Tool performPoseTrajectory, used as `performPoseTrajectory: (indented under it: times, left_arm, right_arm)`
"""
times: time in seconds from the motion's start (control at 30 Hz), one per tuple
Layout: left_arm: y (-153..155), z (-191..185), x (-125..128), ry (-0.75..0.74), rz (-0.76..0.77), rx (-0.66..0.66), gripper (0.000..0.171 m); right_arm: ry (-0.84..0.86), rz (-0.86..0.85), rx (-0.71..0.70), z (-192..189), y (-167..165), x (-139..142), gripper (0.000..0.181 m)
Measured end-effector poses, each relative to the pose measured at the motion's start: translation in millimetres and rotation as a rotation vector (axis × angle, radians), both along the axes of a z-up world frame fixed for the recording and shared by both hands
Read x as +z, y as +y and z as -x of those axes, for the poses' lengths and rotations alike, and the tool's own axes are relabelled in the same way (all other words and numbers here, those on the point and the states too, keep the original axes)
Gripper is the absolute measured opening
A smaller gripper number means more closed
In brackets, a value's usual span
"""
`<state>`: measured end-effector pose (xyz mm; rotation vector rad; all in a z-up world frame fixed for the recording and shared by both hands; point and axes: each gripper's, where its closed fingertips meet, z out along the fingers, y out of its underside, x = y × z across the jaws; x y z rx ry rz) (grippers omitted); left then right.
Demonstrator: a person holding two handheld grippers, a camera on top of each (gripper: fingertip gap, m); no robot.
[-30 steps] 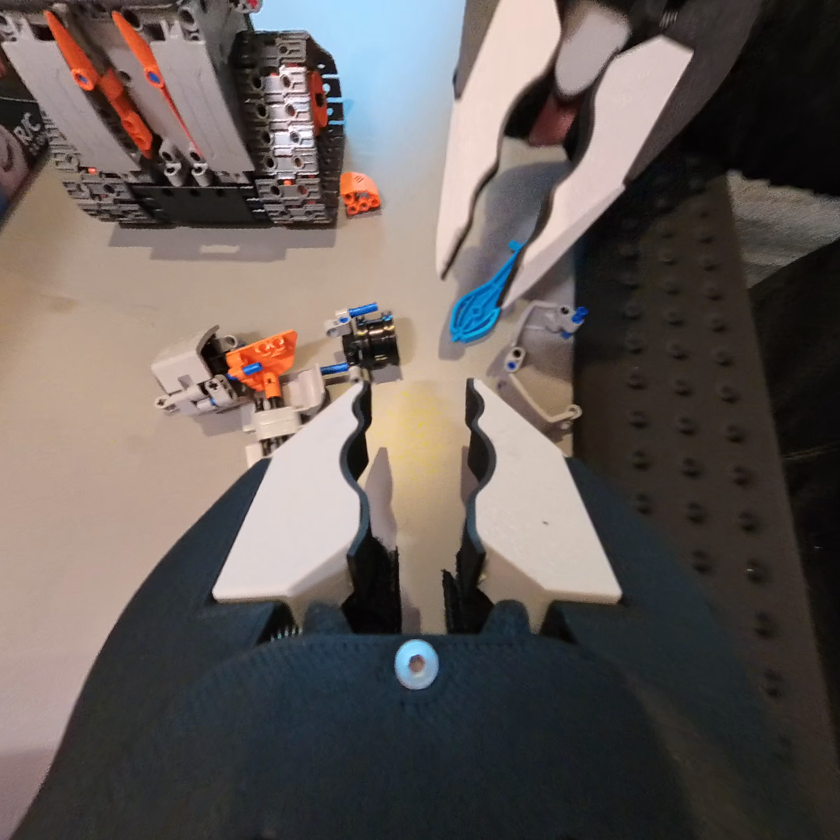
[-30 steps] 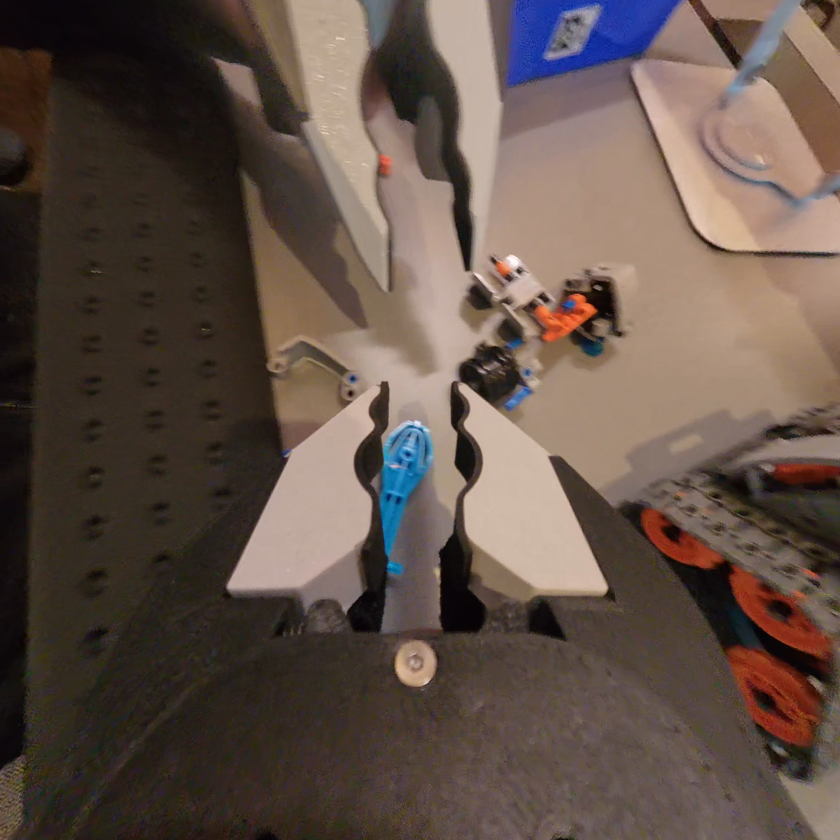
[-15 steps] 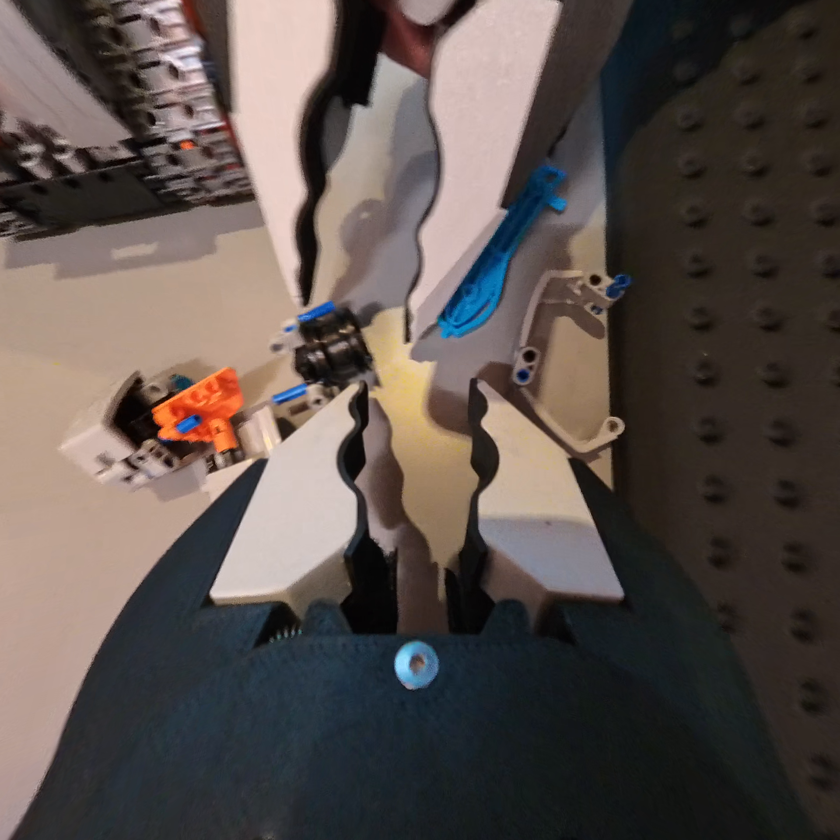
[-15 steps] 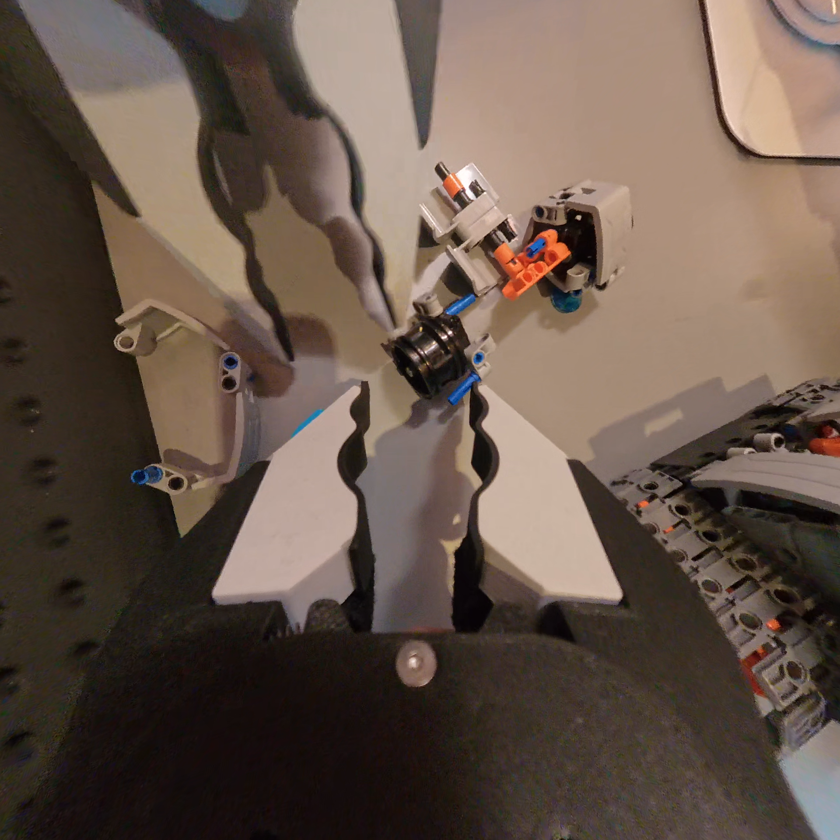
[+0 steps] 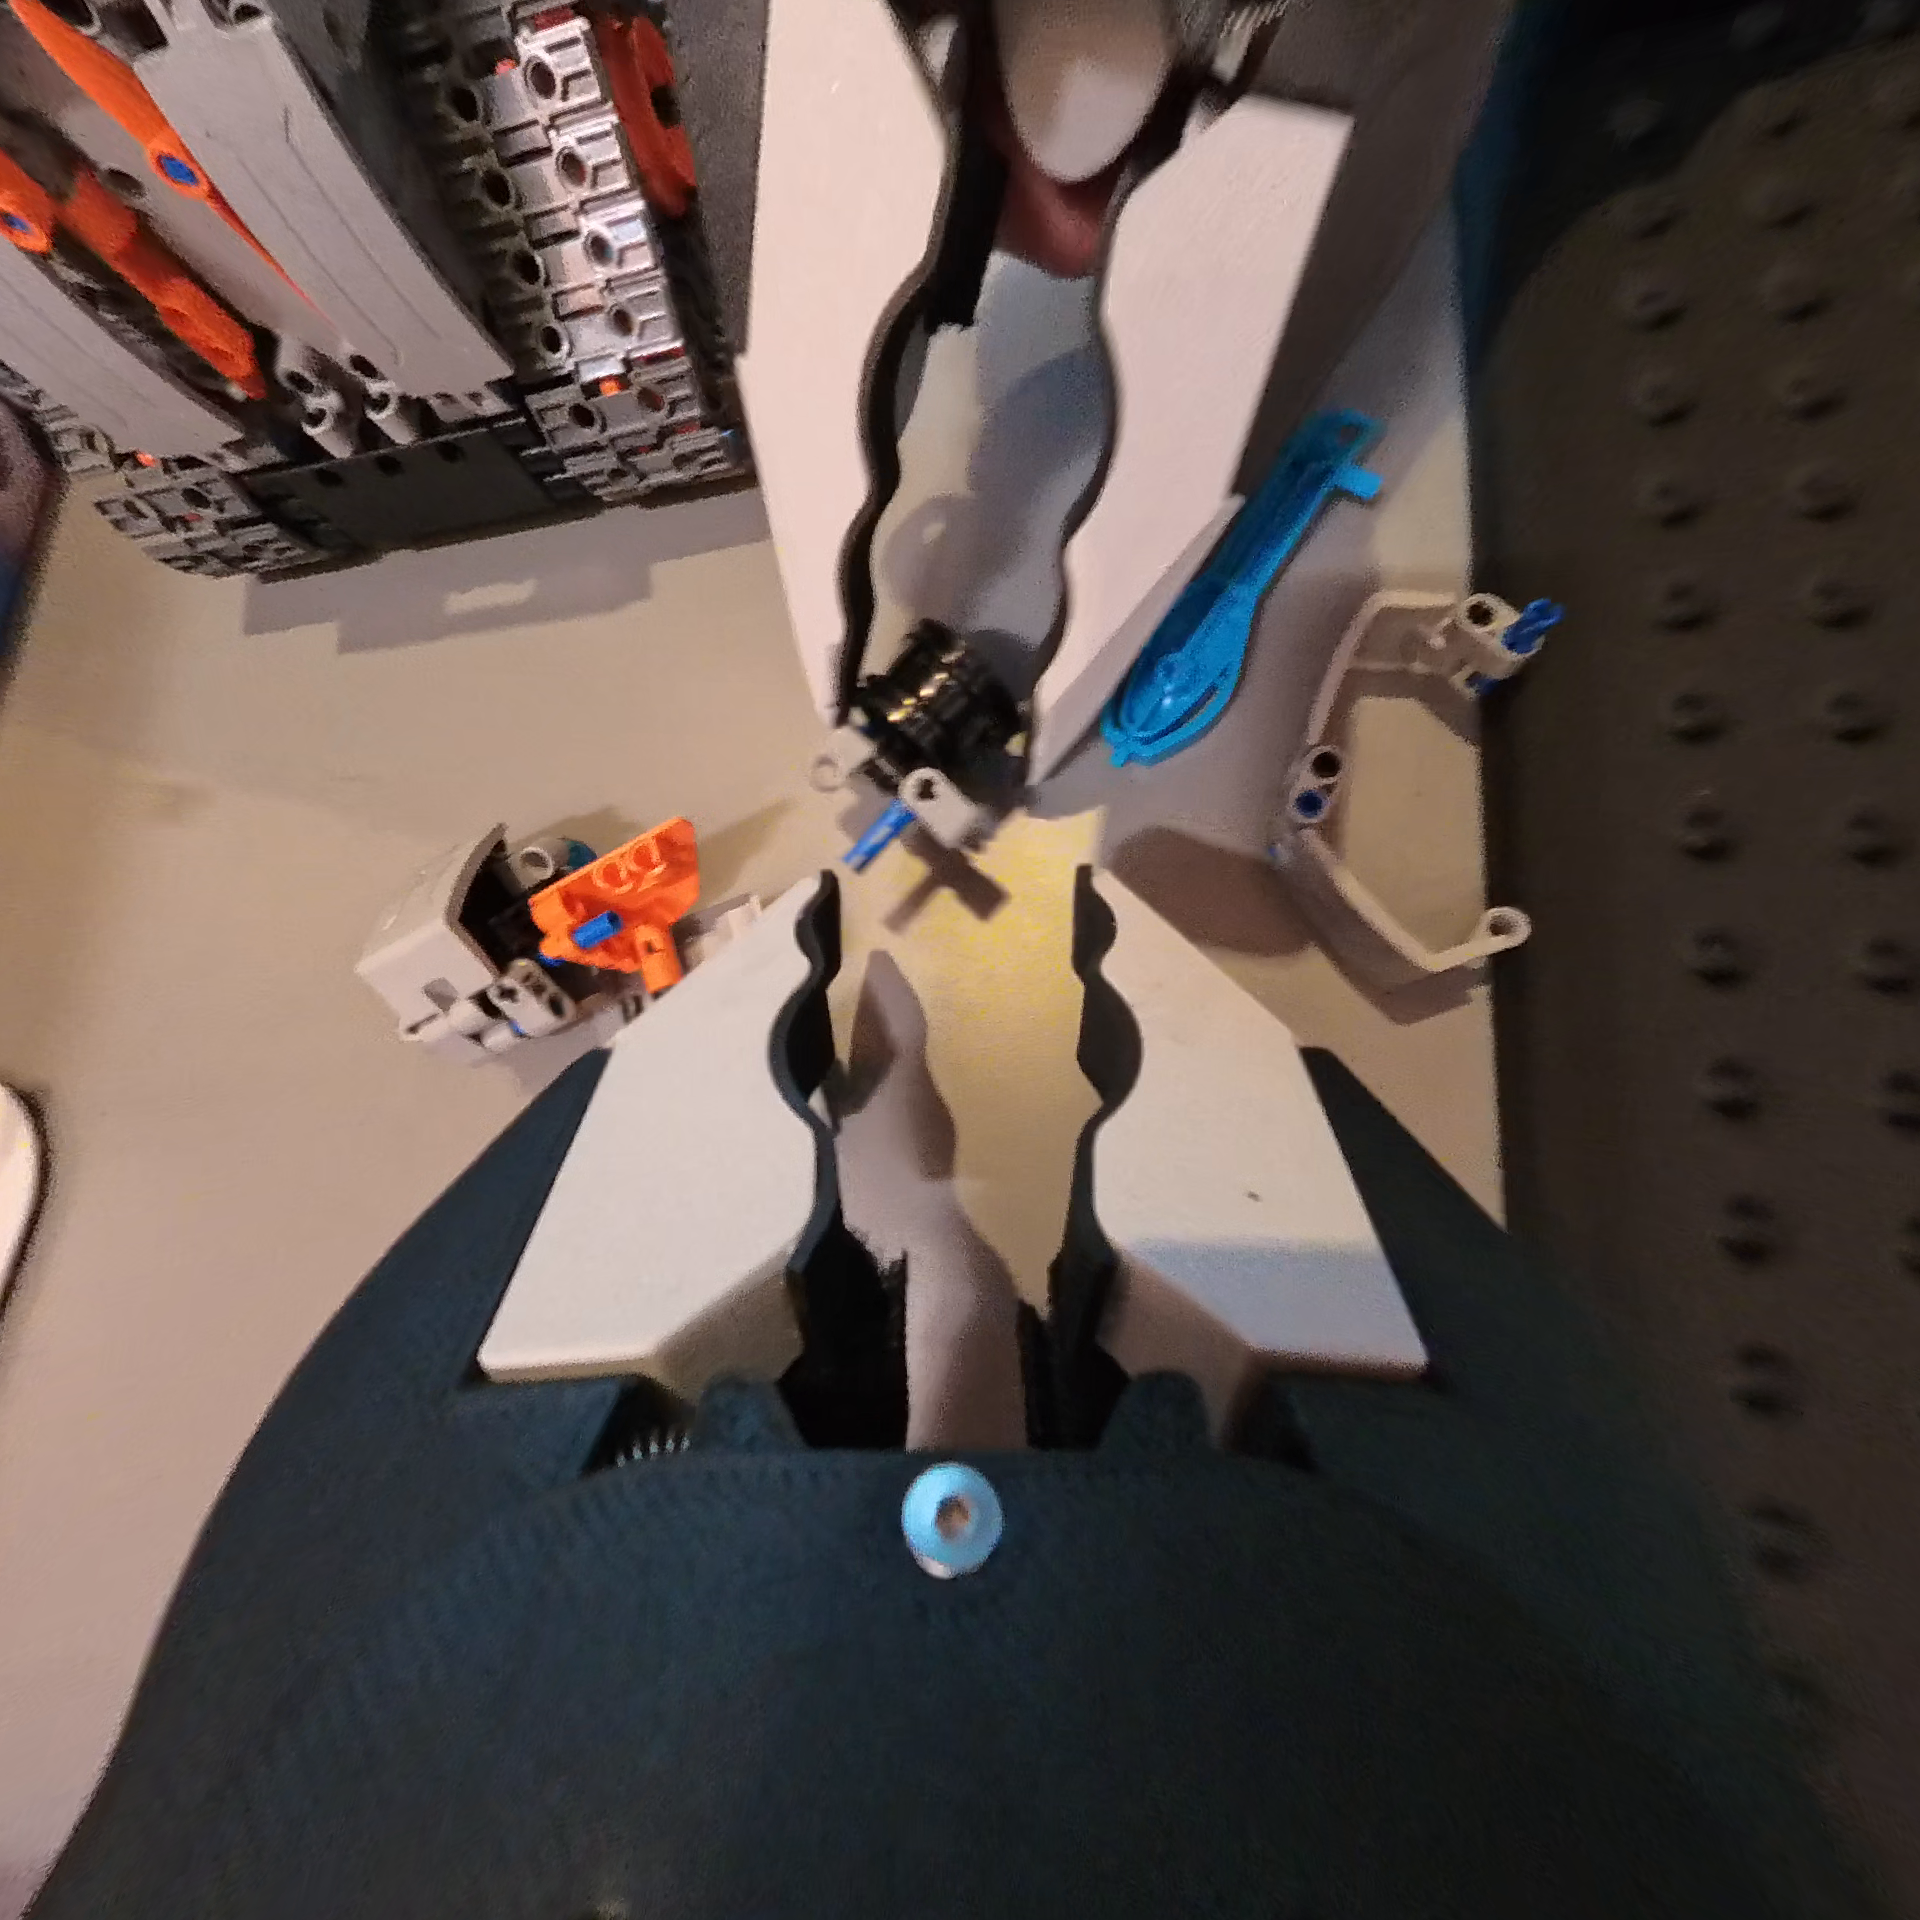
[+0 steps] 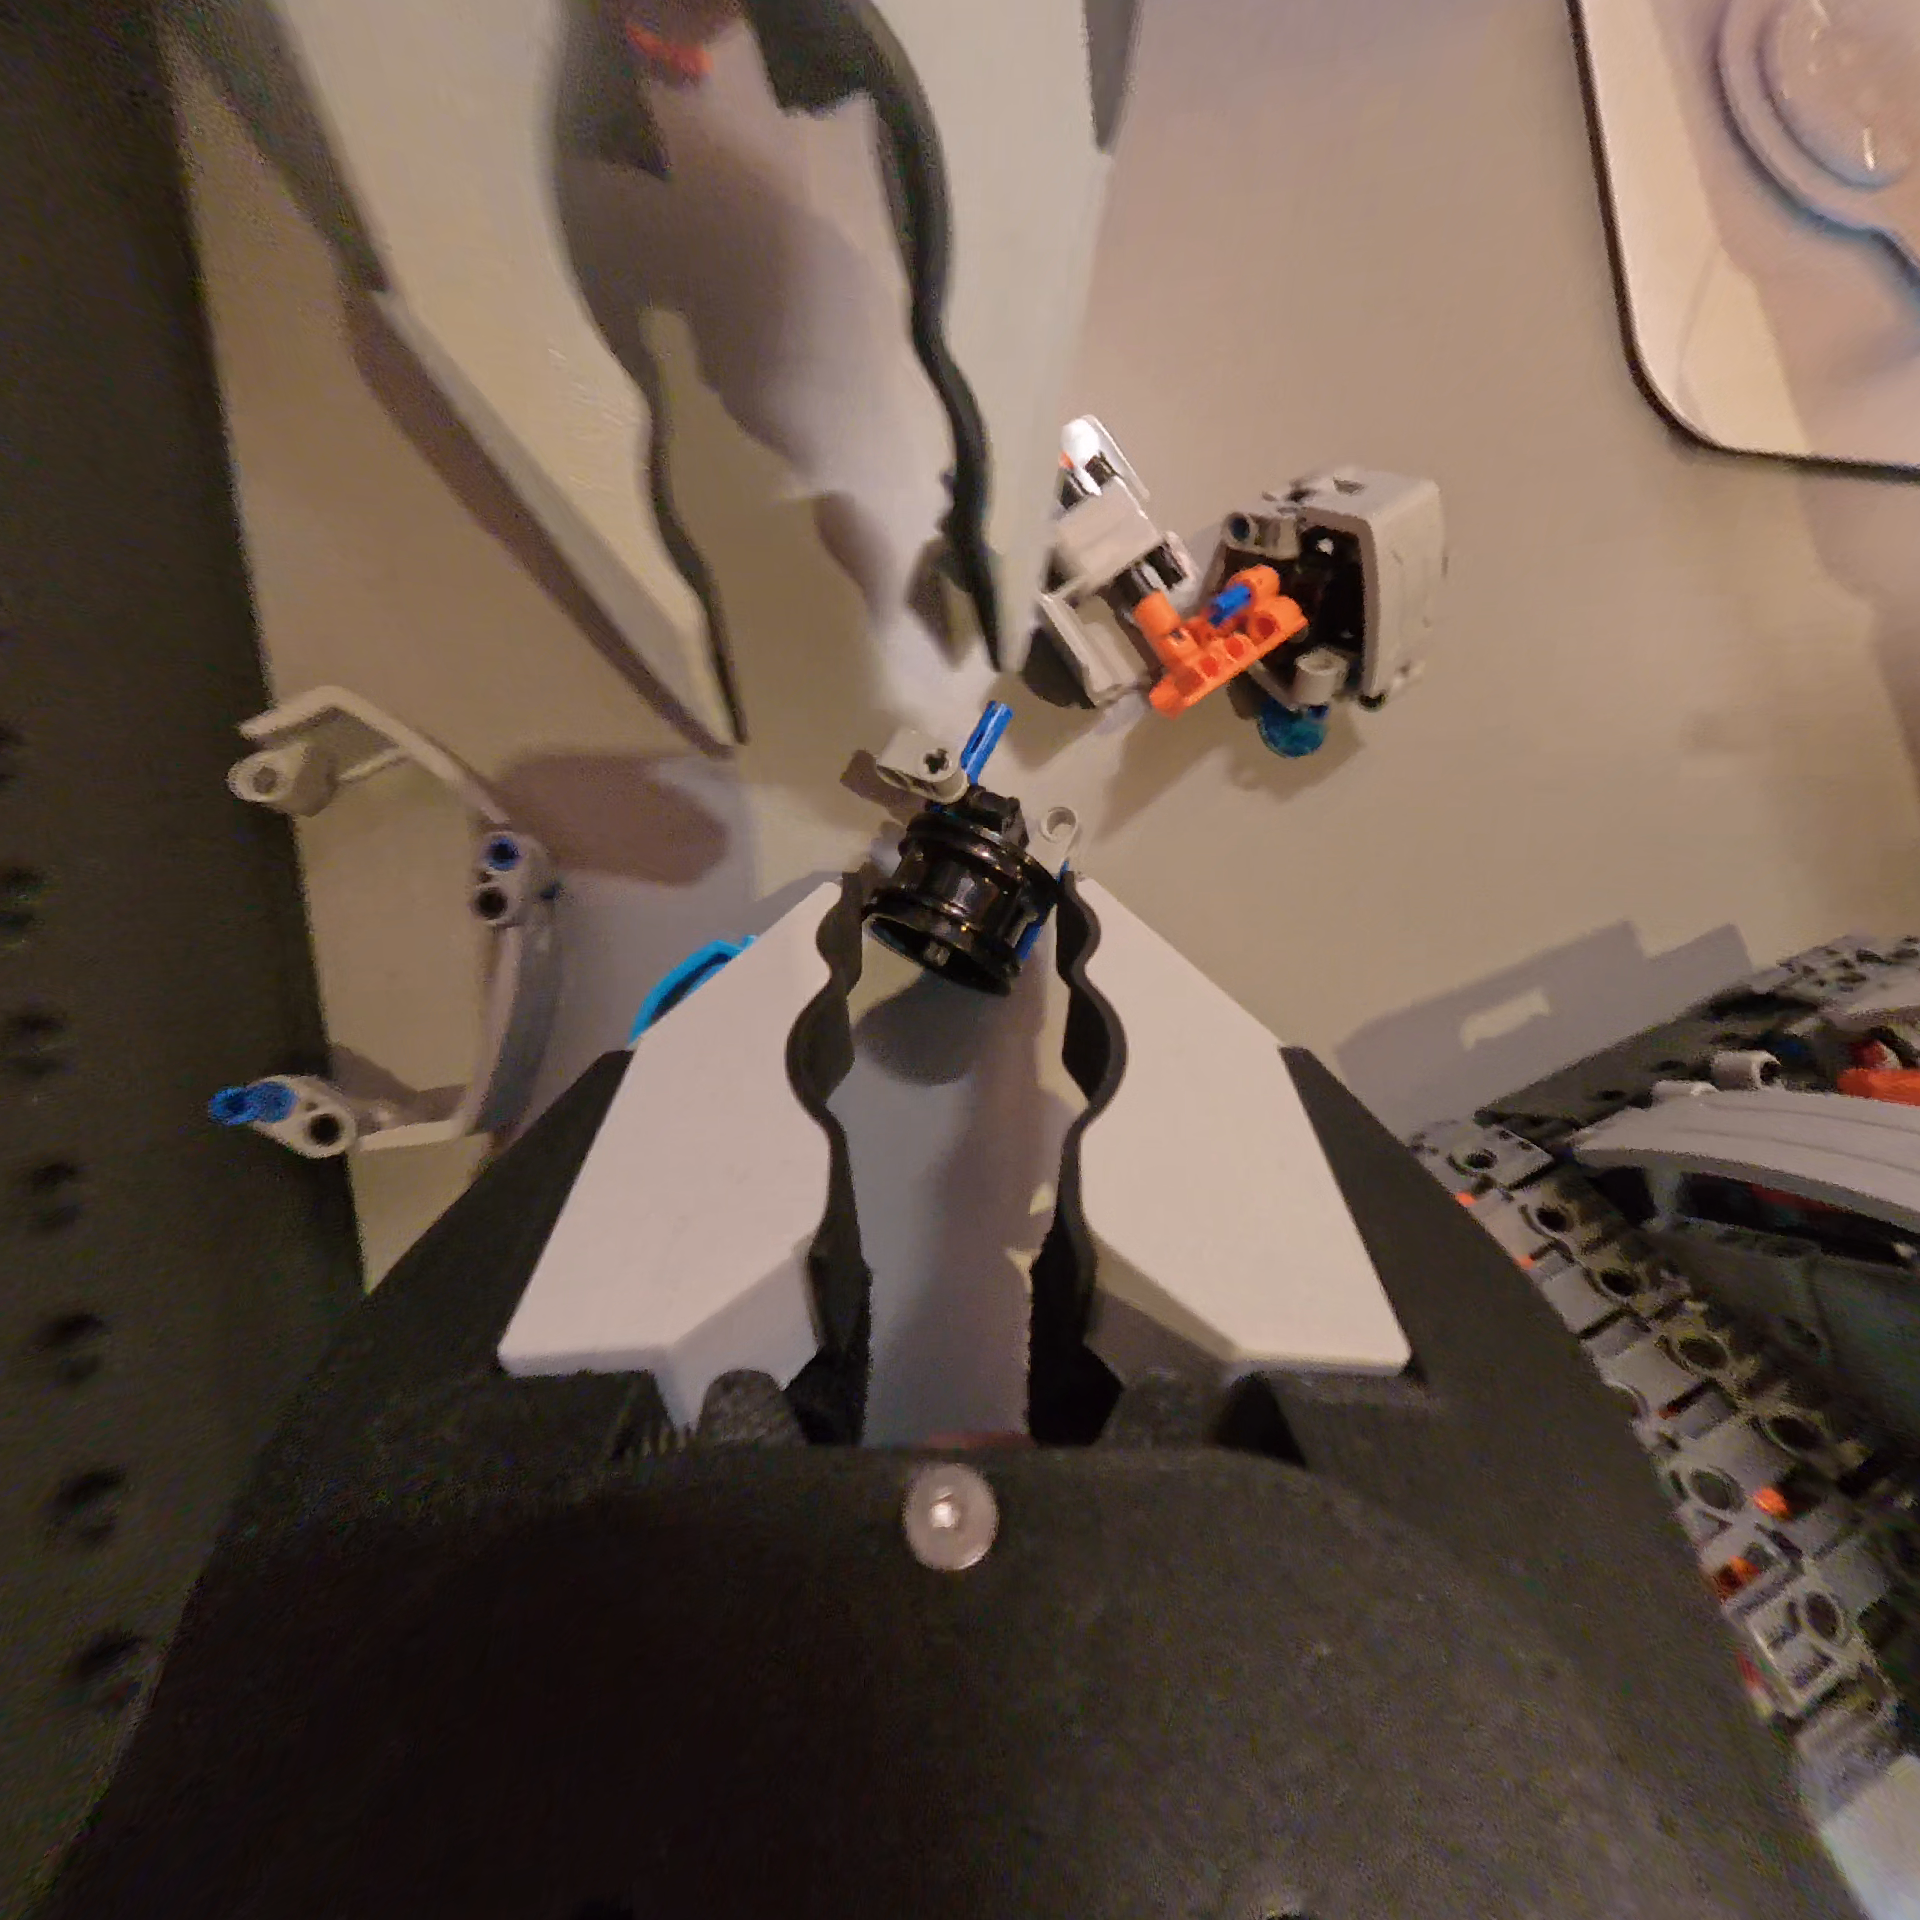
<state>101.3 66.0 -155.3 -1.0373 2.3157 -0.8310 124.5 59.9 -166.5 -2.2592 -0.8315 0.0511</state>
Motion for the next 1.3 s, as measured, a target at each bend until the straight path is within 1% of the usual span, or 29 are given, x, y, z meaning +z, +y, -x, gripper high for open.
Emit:
performPoseTrajectory:
  times: [0.07, 0.13, 0.2, 0.27, 0.33, 0.4, 0.47, 0.53, 0.67, 0.77, 0.87, 0.9, 1.0, 1.07, 1.1, 1.17, 1.23, 1.3]
  left_arm:
    - [5, -3, 0, -0.043, -0.060, 0.009, 0.040]
    - [1, -2, 4, -0.079, -0.092, -0.028, 0.032]
    - [-9, 0, 16, -0.146, -0.074, -0.081, 0.018]
    - [-15, 1, 21, -0.166, -0.065, -0.106, 0.010]
    - [-16, 2, 24, -0.188, -0.073, -0.109, 0.009]
    - [-16, 3, 23, -0.180, -0.066, -0.110, 0.006]
    - [-15, 3, 25, -0.170, -0.049, -0.094, 0.002]
    - [-13, 2, 28, -0.163, -0.013, -0.058, 0.001]
    - [-7, 0, 29, -0.124, 0.053, 0.002, 0.001]
    - [-9, 2, 28, -0.086, 0.098, 0.012, 0.001]
    - [-14, 3, 24, -0.059, 0.103, -0.004, 0.001]
    - [-13, 3, 22, -0.053, 0.089, -0.001, 0.002]
    - [-15, 6, 16, -0.020, 0.099, -0.010, 0.002]
    - [-15, 7, 9, 0.012, 0.092, -0.013, 0.002]
    - [-15, 7, 5, 0.021, 0.073, -0.014, 0.003]
    - [-17, 11, -3, 0.058, 0.060, -0.019, 0.004]
    - [-13, 14, -5, 0.062, 0.018, 0.000, 0.015]
    - [-5, 23, 1, 0.073, -0.037, 0.023, 0.023]
  right_arm:
    - [0.069, -0.004, 0.035, 8, -4, 5, 0.035]
    - [0.166, -0.002, 0.069, 16, -8, 11, 0.034]
    - [0.265, 0.001, 0.103, 23, -13, 20, 0.035]
    - [0.355, 0.008, 0.134, 28, -17, 27, 0.035]
    - [0.420, 0.013, 0.137, 28, -19, 31, 0.035]
    - [0.450, 0.006, 0.135, 28, -19, 34, 0.035]
    - [0.432, -0.029, 0.102, 22, -15, 38, 0.033]
    - [0.390, -0.083, 0.080, 17, -12, 44, 0.036]
    - [0.181, -0.265, 0.068, 12, -7, 62, 0.035]
    - [0.035, -0.343, 0.121, 22, -8, 68, 0.030]
    - [-0.080, -0.320, 0.118, 21, -4, 55, 0.029]
    - [-0.095, -0.305, 0.112, 20, -3, 51, 0.029]
    - [-0.058, -0.244, 0.108, 17, -5, 41, 0.028]
    - [-0.056, -0.205, 0.124, 18, -7, 32, 0.021]
    - [-0.060, -0.185, 0.136, 20, -9, 27, 0.008]
    - [-0.077, -0.155, 0.137, 19, -10, 19, 0.003]
    - [-0.074, -0.129, 0.138, 20, -11, 12, 0.006]
    - [-0.051, -0.135, 0.144, 22, -11, 14, 0.009]
